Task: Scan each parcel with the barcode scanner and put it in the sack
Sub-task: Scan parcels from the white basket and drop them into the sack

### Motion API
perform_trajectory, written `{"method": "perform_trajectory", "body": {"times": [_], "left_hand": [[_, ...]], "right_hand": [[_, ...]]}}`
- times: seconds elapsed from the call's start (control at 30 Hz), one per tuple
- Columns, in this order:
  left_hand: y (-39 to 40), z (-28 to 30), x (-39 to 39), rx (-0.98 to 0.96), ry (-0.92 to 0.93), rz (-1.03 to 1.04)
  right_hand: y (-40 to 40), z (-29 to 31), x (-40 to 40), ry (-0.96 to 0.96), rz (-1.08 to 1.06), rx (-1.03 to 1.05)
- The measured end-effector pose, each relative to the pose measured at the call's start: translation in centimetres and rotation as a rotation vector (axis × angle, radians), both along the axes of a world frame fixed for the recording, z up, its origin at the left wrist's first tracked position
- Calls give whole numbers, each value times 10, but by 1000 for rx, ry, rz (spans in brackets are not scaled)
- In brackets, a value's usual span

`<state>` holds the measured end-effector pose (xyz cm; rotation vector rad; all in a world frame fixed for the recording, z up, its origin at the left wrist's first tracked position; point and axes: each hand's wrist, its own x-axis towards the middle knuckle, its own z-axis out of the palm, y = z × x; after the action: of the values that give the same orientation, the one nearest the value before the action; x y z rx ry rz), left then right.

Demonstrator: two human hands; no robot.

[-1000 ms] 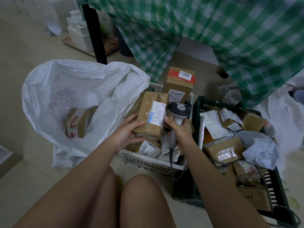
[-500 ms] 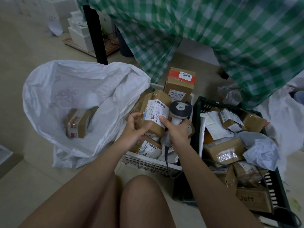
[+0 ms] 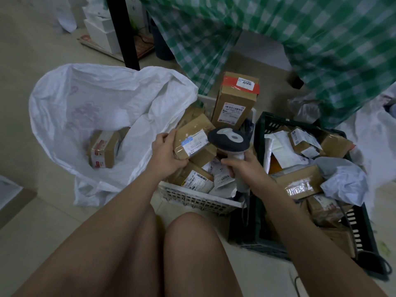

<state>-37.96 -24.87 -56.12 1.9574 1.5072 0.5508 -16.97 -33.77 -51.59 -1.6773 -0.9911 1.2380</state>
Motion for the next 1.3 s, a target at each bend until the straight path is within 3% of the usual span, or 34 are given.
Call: {"method": "perform_trajectory", "body": {"times": [0.4, 0.93, 1.13, 1.23, 1.3], "left_hand": [[-4, -4, 8, 102, 50, -59], [-9, 0, 7, 89, 31, -45], [-1, 15, -31, 156, -93, 262], [20, 16, -74, 183, -36, 399], [41, 20, -100, 74, 26, 405]], "right_hand": [[-30, -20, -24, -100, -45, 12], [-33, -9, -25, -63, -50, -14], [-6, 0, -46, -43, -68, 30], [19, 2, -57, -108, -34, -15], [33, 5, -62, -105, -21, -27]]}}
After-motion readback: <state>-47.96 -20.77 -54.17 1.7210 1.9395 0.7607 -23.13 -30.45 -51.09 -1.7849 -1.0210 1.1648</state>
